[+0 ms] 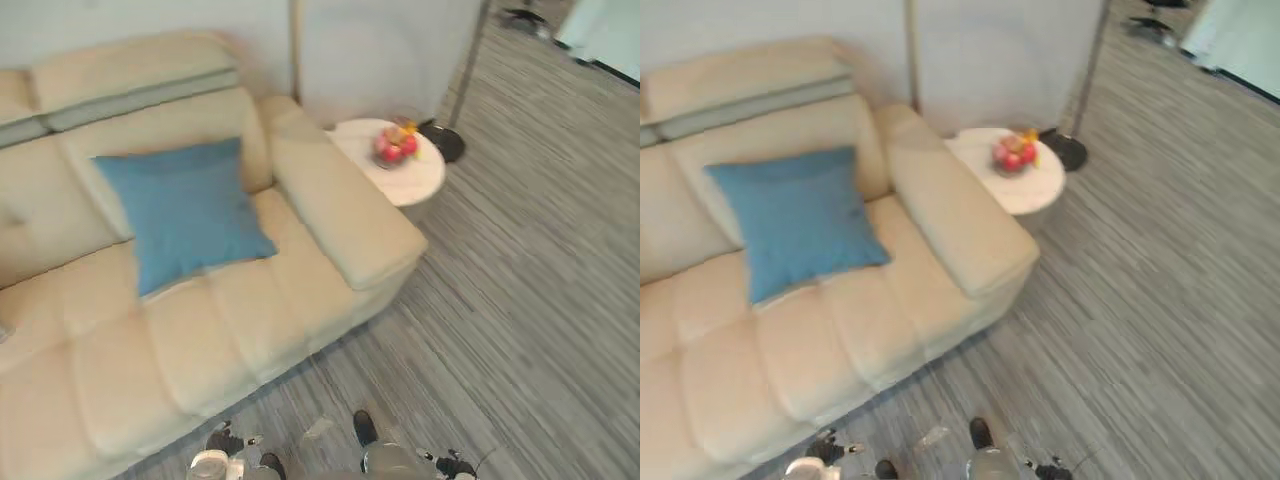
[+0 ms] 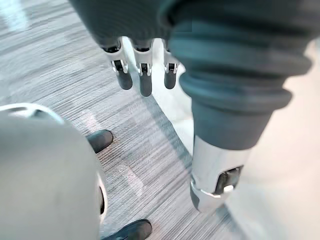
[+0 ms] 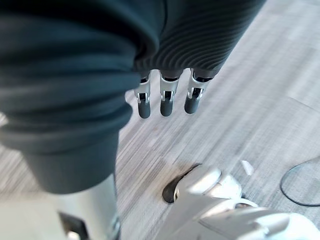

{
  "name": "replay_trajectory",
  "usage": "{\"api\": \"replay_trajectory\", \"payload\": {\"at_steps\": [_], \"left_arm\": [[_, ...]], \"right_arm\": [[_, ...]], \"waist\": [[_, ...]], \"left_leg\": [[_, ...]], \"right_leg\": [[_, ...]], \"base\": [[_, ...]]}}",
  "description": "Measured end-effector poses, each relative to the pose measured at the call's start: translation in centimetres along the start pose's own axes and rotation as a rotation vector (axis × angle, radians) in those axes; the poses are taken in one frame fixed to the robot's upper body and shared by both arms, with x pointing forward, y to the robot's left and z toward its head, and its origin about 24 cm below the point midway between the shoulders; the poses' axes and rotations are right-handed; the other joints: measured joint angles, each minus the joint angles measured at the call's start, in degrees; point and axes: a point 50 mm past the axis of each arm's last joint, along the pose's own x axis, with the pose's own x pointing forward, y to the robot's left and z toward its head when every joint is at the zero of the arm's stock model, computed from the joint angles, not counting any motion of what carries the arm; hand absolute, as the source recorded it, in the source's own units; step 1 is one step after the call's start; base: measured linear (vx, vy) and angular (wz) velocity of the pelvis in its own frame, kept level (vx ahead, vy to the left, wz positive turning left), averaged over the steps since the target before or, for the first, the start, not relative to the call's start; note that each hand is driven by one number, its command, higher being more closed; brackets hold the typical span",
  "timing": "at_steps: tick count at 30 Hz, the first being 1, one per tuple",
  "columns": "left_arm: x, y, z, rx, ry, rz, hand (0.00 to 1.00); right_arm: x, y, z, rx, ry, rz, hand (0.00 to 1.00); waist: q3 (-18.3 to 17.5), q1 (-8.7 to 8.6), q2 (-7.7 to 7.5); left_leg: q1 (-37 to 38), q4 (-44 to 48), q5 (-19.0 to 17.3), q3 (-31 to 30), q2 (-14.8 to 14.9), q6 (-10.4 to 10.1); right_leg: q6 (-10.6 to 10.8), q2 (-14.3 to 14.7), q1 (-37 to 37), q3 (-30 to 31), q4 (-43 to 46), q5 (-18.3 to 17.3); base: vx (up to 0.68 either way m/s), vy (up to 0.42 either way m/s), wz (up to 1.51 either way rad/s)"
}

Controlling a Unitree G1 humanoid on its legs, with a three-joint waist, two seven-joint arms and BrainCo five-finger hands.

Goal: Pick up cushions and gather them together orderly.

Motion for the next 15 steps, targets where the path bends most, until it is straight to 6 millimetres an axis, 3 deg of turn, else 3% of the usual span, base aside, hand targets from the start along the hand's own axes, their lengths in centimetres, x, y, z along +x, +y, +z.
{"api": "replay_trajectory", "payload": {"at_steps": [1, 2, 5, 8, 10, 11, 12, 13, 14, 15], "left_arm": [[0.1, 0.0, 0.5, -0.007, -0.017, 0.002, 0.0], [0.1, -0.2, 0.9, -0.014, -0.035, -0.001, 0.0], [0.0, -1.2, 1.1, -0.033, -0.041, -0.023, 0.0], [-0.2, -1.9, 0.3, -0.027, -0.008, -0.045, 0.0], [-0.3, -2.1, -0.3, -0.021, 0.013, -0.056, 0.0], [-0.3, -2.4, -0.1, -0.018, 0.006, -0.062, 0.0], [-0.2, -2.7, 0.2, -0.025, -0.003, -0.07, 0.0], [-0.3, -3.2, 0.3, -0.046, -0.005, -0.085, 0.0], [-0.3, -3.4, 0.3, -0.062, -0.003, -0.091, 0.0], [-0.4, -3.8, 0.2, -0.093, 0.001, -0.094, 0.0]], "right_arm": [[0.0, -0.2, 0.0, -0.023, -0.003, -0.003, 0.0], [0.1, -0.6, 0.4, -0.043, -0.014, -0.007, 0.0], [0.4, -1.6, 1.7, -0.057, -0.046, -0.026, 0.0], [0.6, -1.5, 2.8, -0.059, -0.075, -0.022, 0.0], [0.6, -1.4, 3.0, -0.059, -0.085, -0.015, 0.0], [0.6, -1.6, 2.8, -0.061, -0.077, -0.017, 0.0], [0.6, -1.8, 2.5, -0.065, -0.07, -0.019, 0.0], [0.5, -1.5, 2.5, -0.077, -0.072, -0.012, 0.0], [0.6, -1.5, 2.7, -0.076, -0.078, -0.013, 0.0], [0.6, -1.5, 3.0, -0.073, -0.086, -0.015, 0.0]], "waist": [[0.1, -0.07, 0.6], [0.4, -0.02, 1.77], [0.1, 0.4, 4.22], [-0.3, 0.77, 5.9], [-0.3, 0.74, 5.85], [-0.3, 0.51, 5.43], [-0.2, 0.34, 4.97], [0.7, 0.67, 4.23], [1.0, 0.75, 4.57], [1.4, 0.96, 4.94]], "left_leg": [[0.7, 0.0, 0.0, 1.0, 0.7, 0.0], [1.9, -0.3, 0.0, 3.0, 1.8, -0.1], [4.1, -0.9, -1.0, 7.9, 3.8, -3.2], [5.8, -0.8, 0.5, 11.8, 5.7, -5.3], [7.7, 1.3, 2.0, 14.3, 6.6, -6.3], [7.0, 7.8, 2.0, 14.1, 8.5, -6.3], [4.5, 17.9, 2.4, 13.1, 11.5, -5.7], [0.1, 31.6, 2.1, 7.2, 14.7, -0.4], [-2.1, 36.3, -0.9, 3.6, 14.6, 1.6], [-5.9, 41.4, -5.3, -3.7, 12.5, 1.1]], "right_leg": [[-0.1, 0.2, 0.0, -4.6, 0.2, 0.4], [-3.0, 0.0, 0.2, -10.4, 0.3, -2.0], [-2.9, -2.6, 0.1, -25.1, 5.3, -5.9], [-3.1, 1.6, -0.4, -20.1, 3.6, -4.4], [-3.9, 3.3, -0.7, -16.5, 4.5, -5.3], [-4.2, 3.7, -0.7, -14.5, 5.6, -6.2], [-4.5, 4.1, -0.2, -11.9, 5.5, -6.6], [-5.3, 4.8, 1.0, -8.1, 5.4, -7.1], [-5.8, 5.2, 1.4, -6.3, 5.5, -7.3], [-6.9, 6.1, 2.5, -2.6, 5.3, -8.1]], "base": [[0.09, -0.186, -0.77], [0.07, -0.165, -0.59], [0.1, -0.086, -0.82], [0.14, -0.149, -1.07], [0.16, -0.175, -1.25], [0.17, -0.172, -1.03], [0.17, -0.137, -1.34], [0.19, -0.051, -1.29], [0.16, -0.002, -1.54], [0.16, 0.054, -1.38]]}}
